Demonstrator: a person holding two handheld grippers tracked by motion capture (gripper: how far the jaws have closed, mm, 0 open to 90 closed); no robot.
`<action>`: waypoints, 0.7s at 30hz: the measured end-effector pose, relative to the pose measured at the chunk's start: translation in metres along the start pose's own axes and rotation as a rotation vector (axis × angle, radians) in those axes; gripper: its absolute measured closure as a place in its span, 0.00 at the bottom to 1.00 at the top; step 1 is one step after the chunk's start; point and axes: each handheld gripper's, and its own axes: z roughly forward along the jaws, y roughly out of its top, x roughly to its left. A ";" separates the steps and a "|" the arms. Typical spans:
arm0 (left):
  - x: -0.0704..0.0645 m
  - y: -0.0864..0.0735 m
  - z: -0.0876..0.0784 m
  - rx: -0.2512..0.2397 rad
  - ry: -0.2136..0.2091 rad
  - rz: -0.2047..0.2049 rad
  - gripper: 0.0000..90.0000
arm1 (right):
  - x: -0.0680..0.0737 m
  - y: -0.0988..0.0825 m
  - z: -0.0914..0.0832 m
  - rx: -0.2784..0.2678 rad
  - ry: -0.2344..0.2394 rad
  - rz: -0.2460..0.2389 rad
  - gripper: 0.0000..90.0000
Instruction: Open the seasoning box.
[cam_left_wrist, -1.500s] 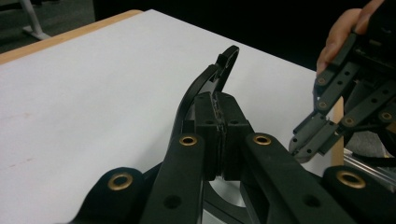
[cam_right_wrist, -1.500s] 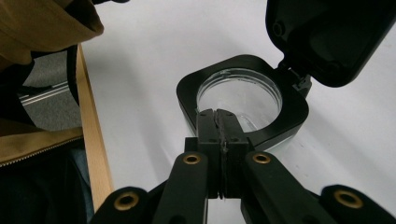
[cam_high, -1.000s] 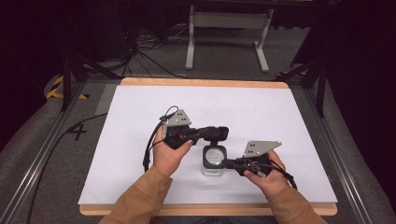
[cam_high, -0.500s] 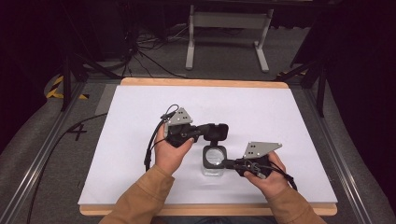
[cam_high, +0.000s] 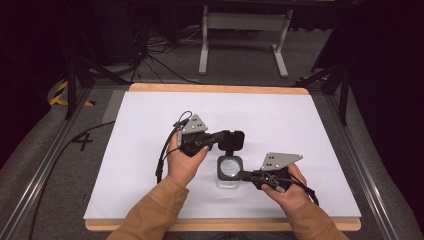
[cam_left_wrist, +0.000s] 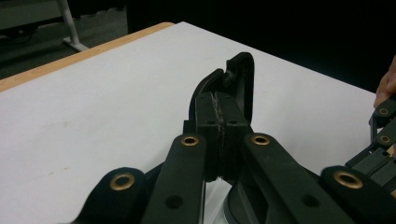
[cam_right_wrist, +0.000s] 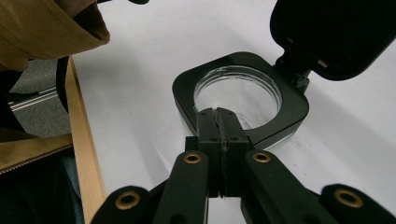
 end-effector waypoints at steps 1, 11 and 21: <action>0.000 0.000 0.000 -0.003 -0.004 0.000 1.00 | 0.000 0.000 0.000 -0.001 0.001 0.001 1.00; -0.007 0.004 -0.019 0.001 -0.007 0.030 0.91 | -0.003 0.001 -0.003 0.029 -0.009 0.003 0.98; -0.005 0.005 -0.055 0.020 0.023 0.021 0.78 | -0.010 0.012 -0.015 -0.026 -0.001 0.021 0.92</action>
